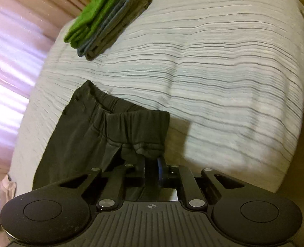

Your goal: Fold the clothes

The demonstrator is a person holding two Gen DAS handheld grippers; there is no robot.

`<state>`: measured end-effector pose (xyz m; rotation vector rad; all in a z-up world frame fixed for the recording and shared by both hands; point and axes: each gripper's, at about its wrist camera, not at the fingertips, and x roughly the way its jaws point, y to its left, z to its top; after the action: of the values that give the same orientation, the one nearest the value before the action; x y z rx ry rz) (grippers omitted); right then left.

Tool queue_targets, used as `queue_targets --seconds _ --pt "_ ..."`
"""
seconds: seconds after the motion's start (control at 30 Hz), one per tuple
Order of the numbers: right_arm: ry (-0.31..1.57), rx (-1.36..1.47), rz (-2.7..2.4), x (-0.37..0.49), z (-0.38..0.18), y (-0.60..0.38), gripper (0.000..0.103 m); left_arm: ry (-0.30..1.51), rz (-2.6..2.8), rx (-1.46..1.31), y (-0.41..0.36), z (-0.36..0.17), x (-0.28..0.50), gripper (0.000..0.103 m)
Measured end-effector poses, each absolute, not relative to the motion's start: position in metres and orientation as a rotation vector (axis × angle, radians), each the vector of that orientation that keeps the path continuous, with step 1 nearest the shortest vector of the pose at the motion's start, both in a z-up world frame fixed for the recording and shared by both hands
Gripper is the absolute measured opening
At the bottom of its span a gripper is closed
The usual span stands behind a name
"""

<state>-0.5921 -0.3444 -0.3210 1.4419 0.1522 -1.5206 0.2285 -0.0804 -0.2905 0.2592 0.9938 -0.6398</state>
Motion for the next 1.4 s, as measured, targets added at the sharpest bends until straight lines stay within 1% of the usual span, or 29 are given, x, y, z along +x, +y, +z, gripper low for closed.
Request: queue_targets --seconds 0.03,0.13,0.23,0.27,0.3,0.33,0.37,0.4,0.43,0.53,0.63,0.7,0.73,0.8,0.83,0.87,0.93,1.1,1.3,1.4 --pt "0.179 1.451 -1.542 -0.59 -0.323 -0.34 0.003 1.033 -0.597 0.295 -0.08 -0.305 0.229 0.006" --pt "0.296 1.488 -1.692 -0.593 -0.329 -0.334 0.0 1.072 -0.535 0.386 -0.087 -0.33 0.222 0.005" --pt "0.308 1.482 -1.722 -0.603 -0.32 -0.331 0.0 1.02 -0.583 0.376 -0.097 -0.319 0.227 0.006" --pt "0.308 1.477 -1.726 -0.605 -0.316 -0.33 0.0 1.008 -0.584 0.376 -0.1 -0.317 0.228 0.009" --pt "0.334 1.445 -1.721 -0.602 -0.31 -0.332 0.0 1.002 -0.566 0.38 -0.102 -0.315 0.23 0.01" --pt "0.368 1.403 -1.711 -0.596 -0.302 -0.335 0.012 0.995 -0.549 0.384 -0.104 -0.313 0.232 0.011" --pt "0.402 1.36 -1.701 -0.59 -0.295 -0.338 0.027 0.993 -0.515 0.393 -0.104 -0.313 0.234 0.012" --pt "0.436 1.285 -1.699 -0.579 -0.287 -0.341 0.07 0.993 -0.464 0.405 -0.102 -0.314 0.235 0.013" --pt "0.47 1.197 -1.697 -0.567 -0.278 -0.345 0.087 0.978 -0.401 0.436 -0.102 -0.314 0.236 0.013" --pt "0.572 0.966 -1.61 -0.523 -0.264 -0.355 0.086 0.896 -0.232 0.531 -0.098 -0.309 0.241 0.013" --pt "0.68 0.834 -1.465 -0.483 -0.27 -0.364 0.086 0.89 -0.341 0.502 -0.103 -0.302 0.239 0.017" --pt "0.772 0.769 -1.376 -0.461 -0.287 -0.363 0.086 0.938 -0.494 0.501 -0.118 -0.311 0.223 0.026" --pt "0.826 0.74 -1.333 -0.452 -0.3 -0.362 0.086 0.977 -0.574 0.518 -0.126 -0.321 0.211 0.038" --pt "0.957 0.688 -1.25 -0.437 -0.327 -0.357 0.086 1.031 -0.652 0.639 -0.136 -0.352 0.178 0.037" --pt "1.042 0.666 -1.213 -0.433 -0.344 -0.353 0.086 1.012 -0.634 0.7 -0.137 -0.364 0.162 0.037" --pt "1.069 0.653 -1.194 -0.434 -0.351 -0.347 0.086 0.992 -0.617 0.713 -0.134 -0.366 0.148 0.035" --pt "1.046 0.676 -1.187 -0.443 -0.344 -0.336 0.087 0.984 -0.609 0.686 -0.124 -0.362 0.125 0.035" --pt "0.994 0.844 -1.185 -0.473 -0.313 -0.311 0.087 1.043 -0.631 0.699 -0.099 -0.325 0.076 0.035" --pt "0.869 0.939 -1.078 -0.48 -0.254 -0.283 0.087 1.027 -0.697 0.605 -0.075 -0.249 0.014 0.036" --pt "0.799 0.955 -1.016 -0.476 -0.223 -0.277 0.087 0.985 -0.763 0.569 -0.069 -0.21 -0.017 0.037"
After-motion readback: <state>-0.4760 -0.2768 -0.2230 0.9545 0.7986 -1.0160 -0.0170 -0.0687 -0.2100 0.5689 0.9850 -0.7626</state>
